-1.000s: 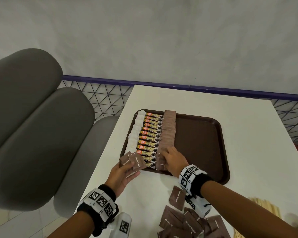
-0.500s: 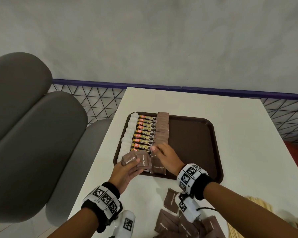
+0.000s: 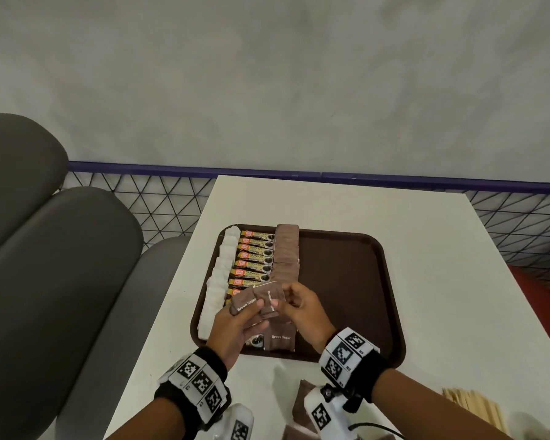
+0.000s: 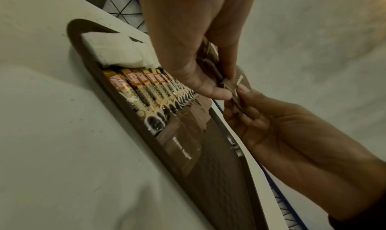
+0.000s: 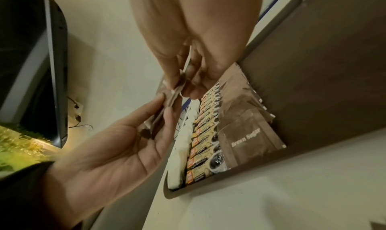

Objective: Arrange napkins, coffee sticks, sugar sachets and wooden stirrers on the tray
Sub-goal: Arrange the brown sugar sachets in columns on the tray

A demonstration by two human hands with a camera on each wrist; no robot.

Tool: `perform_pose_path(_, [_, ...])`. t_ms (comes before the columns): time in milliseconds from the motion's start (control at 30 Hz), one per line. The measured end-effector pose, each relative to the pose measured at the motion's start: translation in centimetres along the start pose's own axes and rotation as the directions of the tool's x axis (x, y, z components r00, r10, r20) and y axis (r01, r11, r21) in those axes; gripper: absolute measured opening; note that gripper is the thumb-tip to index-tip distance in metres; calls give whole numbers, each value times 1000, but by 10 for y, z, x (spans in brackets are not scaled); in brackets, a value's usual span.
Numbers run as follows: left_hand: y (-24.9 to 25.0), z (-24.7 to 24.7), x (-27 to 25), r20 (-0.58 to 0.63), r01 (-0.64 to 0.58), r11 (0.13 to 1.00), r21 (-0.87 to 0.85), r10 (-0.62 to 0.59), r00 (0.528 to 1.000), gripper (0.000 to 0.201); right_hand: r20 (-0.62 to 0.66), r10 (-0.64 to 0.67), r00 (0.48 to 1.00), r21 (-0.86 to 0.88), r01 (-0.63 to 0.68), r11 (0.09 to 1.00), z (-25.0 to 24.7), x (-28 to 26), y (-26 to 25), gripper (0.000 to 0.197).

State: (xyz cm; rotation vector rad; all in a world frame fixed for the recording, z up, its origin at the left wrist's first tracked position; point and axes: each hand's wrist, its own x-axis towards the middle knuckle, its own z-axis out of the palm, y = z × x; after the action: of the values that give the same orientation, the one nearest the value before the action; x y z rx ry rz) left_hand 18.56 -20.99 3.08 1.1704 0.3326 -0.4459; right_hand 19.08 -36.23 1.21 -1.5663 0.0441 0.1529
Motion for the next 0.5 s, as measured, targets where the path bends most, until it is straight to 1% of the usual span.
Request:
perform_pose_path(133, [6,11,16,24,12,1000,-27,-11,1000,30,-70,-17,997,66,22,998,-5,8,-3,35])
perform_pose_path(200, [8,13,23,37,53,995,-79,-50,998,28,-168,-27,985,5,28,1000,-15,21,-4,36])
perform_pose_path(233, [10,12,25,41,75,991,-112,-71,997,26,-250,-21,968,-37,12,999,-24,32,-4,35])
perform_pose_path(300, [12,7,29,46,96,983,-156,-89,995,26,-409,1,913,-96,-44,994,-46,56,-6,33])
perform_pose_path(367, [13,-2,32,47,101,980,-172,-94,994,31,-502,5,865,-156,-97,983,-70,82,-7,32])
perform_pose_path(433, [13,-13,34,29,102,979,-177,-99,995,31,-520,8,854,-232,-151,961,-91,107,-6,25])
perform_pose_path(500, [12,-22,37,8,104,979,-175,-105,994,29,-482,11,876,-292,-173,941,-103,129,-6,18])
